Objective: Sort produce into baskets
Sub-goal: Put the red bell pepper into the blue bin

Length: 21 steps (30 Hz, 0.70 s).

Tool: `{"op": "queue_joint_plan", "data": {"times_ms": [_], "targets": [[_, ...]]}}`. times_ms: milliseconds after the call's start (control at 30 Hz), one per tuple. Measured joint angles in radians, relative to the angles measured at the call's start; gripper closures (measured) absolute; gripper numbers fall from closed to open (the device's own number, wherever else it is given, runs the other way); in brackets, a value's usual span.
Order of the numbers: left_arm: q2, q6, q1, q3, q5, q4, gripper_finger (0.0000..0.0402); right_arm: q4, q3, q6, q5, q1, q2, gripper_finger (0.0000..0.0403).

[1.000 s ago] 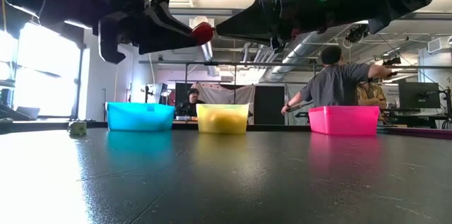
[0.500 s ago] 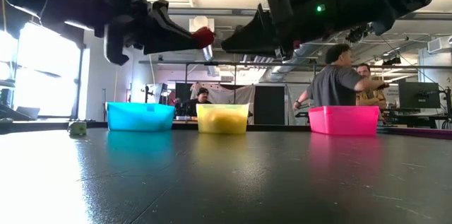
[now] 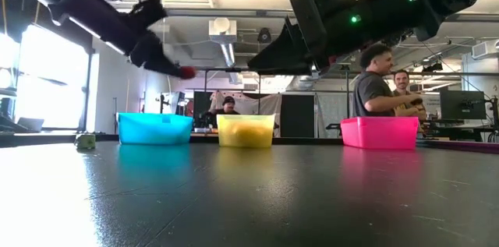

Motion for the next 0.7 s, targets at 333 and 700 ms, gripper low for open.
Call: {"op": "queue_joint_plan", "data": {"times_ms": [333, 700], "targets": [[-0.004, -0.051, 0.403, 0.105, 0.166, -0.344, 0.0393, -0.026, 0.000, -0.007, 0.000, 0.000, 0.000, 0.0219], [0.269, -0.031, 0.583, 0.238, 0.253, -0.424, 0.0393, -0.051, 0.000, 0.000, 0.000, 0.000, 0.000, 0.0220]]}}
